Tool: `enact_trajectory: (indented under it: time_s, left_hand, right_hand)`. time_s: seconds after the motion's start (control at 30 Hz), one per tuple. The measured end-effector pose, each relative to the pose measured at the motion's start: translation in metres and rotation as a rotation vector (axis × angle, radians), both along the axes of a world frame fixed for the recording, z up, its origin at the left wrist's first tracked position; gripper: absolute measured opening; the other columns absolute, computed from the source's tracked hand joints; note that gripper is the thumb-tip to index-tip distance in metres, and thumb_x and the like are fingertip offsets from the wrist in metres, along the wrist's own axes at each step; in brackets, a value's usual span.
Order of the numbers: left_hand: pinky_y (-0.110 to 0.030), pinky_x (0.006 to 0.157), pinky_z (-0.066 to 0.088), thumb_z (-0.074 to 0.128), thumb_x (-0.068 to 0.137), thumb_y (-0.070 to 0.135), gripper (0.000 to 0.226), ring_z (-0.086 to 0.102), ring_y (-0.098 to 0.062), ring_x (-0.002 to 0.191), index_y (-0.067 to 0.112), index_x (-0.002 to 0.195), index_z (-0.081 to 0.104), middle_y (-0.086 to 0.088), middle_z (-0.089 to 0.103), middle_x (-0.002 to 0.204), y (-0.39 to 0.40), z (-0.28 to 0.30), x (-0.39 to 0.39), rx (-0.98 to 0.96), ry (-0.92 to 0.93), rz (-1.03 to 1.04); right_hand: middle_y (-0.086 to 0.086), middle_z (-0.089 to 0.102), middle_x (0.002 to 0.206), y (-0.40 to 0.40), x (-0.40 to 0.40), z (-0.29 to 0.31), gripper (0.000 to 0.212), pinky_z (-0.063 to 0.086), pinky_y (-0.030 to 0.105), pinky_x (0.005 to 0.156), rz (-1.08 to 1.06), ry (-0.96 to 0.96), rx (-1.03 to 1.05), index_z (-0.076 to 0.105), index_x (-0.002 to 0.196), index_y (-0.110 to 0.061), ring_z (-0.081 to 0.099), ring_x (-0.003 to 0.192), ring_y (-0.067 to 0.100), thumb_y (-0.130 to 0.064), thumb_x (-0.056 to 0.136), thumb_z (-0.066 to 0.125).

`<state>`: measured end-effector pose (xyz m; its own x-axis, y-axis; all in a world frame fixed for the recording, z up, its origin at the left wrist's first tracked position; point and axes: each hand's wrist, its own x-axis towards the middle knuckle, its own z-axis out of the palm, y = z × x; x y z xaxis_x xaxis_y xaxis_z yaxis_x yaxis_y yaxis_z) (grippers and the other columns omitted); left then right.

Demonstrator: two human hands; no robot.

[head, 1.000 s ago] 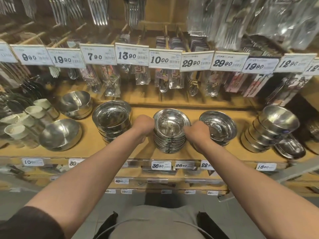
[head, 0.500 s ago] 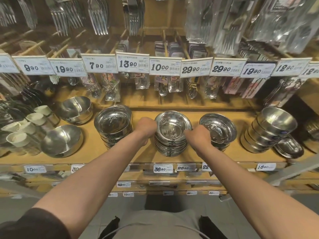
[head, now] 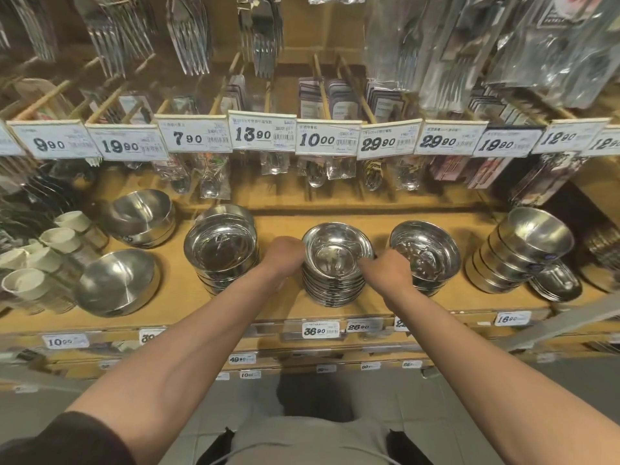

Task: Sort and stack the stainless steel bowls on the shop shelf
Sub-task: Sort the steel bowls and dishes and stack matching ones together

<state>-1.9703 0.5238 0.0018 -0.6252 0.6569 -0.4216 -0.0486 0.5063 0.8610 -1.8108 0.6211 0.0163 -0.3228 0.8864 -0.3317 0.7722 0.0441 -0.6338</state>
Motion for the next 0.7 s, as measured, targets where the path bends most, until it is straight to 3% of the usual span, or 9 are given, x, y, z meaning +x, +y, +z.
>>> enact_trajectory:
  time_s: [0.1, 0.17, 0.23, 0.3, 0.37, 0.5, 0.63, 0.7]
  left_hand:
    - [-0.037, 0.075, 0.049, 0.057, 0.072, 0.037, 0.025, 0.055, -0.021, 0.08, 0.015, 0.082, 0.064, -0.007, 0.067, 0.085, -0.008, 0.005, 0.008, 0.037, -0.08, 0.015]
    - [-0.036, 0.075, 0.054, 0.059, 0.079, 0.044, 0.024, 0.061, -0.019, 0.085, 0.02, 0.078, 0.062, -0.003, 0.07, 0.091, -0.012, 0.004, 0.012, 0.064, -0.126, -0.012]
    - [-0.035, 0.073, 0.059, 0.059, 0.091, 0.041, 0.024, 0.064, -0.019, 0.099, 0.019, 0.096, 0.065, -0.003, 0.07, 0.105, -0.012, 0.0, 0.014, 0.089, -0.187, -0.008]
    - [-0.042, 0.081, 0.061, 0.057, 0.098, 0.035, 0.031, 0.062, -0.023, 0.11, 0.012, 0.117, 0.06, -0.007, 0.066, 0.118, -0.009, -0.004, 0.014, 0.066, -0.219, 0.041]
    - [-0.046, 0.088, 0.06, 0.053, 0.101, 0.028, 0.023, 0.061, -0.023, 0.11, 0.013, 0.117, 0.058, -0.007, 0.064, 0.12, -0.008, -0.004, 0.016, 0.049, -0.224, 0.085]
    - [-0.046, 0.089, 0.059, 0.05, 0.102, 0.025, 0.014, 0.06, -0.017, 0.101, 0.017, 0.111, 0.059, -0.003, 0.064, 0.114, -0.008, -0.002, 0.018, 0.048, -0.236, 0.112]
    - [-0.05, 0.101, 0.053, 0.049, 0.099, 0.031, 0.033, 0.063, -0.026, 0.11, 0.013, 0.123, 0.063, -0.008, 0.068, 0.118, -0.018, 0.006, 0.02, 0.011, -0.104, 0.109]
    - [-0.05, 0.102, 0.051, 0.048, 0.096, 0.037, 0.039, 0.062, -0.031, 0.116, 0.013, 0.122, 0.065, -0.01, 0.068, 0.12, -0.029, 0.012, 0.022, 0.024, -0.013, 0.097]
  right_hand:
    - [0.006, 0.057, 0.072, -0.003, 0.0, 0.0, 0.023, 0.037, 0.029, 0.054, 0.01, -0.004, 0.002, 0.057, 0.074, -0.007, 0.051, 0.064, 0.021, -0.019, 0.093, 0.057]
    - [0.01, 0.064, 0.084, -0.006, 0.001, -0.003, 0.019, 0.041, 0.03, 0.062, -0.003, 0.036, -0.006, 0.061, 0.087, -0.005, 0.058, 0.075, 0.025, -0.021, 0.094, 0.054]
    - [0.015, 0.068, 0.099, -0.007, 0.001, -0.005, 0.019, 0.046, 0.035, 0.075, -0.015, 0.075, 0.001, 0.062, 0.101, -0.006, 0.063, 0.093, 0.032, -0.021, 0.096, 0.052]
    - [0.018, 0.069, 0.113, -0.007, 0.002, -0.006, 0.025, 0.043, 0.034, 0.08, 0.0, 0.084, 0.033, 0.064, 0.115, -0.008, 0.063, 0.107, 0.036, -0.021, 0.098, 0.051]
    - [0.02, 0.067, 0.123, -0.005, 0.004, -0.006, 0.039, 0.042, 0.035, 0.084, -0.007, 0.093, 0.051, 0.06, 0.133, -0.001, 0.06, 0.113, 0.035, -0.021, 0.1, 0.051]
    - [0.015, 0.071, 0.093, -0.004, 0.007, -0.008, 0.026, 0.048, 0.04, 0.077, 0.037, 0.089, 0.043, 0.068, 0.104, -0.002, 0.065, 0.09, 0.034, -0.021, 0.099, 0.05]
    - [0.012, 0.066, 0.081, -0.007, 0.014, 0.0, 0.028, 0.043, 0.037, 0.067, 0.067, 0.086, 0.116, 0.064, 0.106, 0.005, 0.057, 0.077, 0.029, -0.02, 0.098, 0.052]
    - [0.011, 0.06, 0.074, -0.009, 0.02, 0.006, 0.022, 0.036, 0.035, 0.058, 0.105, 0.093, 0.215, 0.061, 0.09, 0.002, 0.054, 0.073, 0.029, -0.018, 0.095, 0.053]
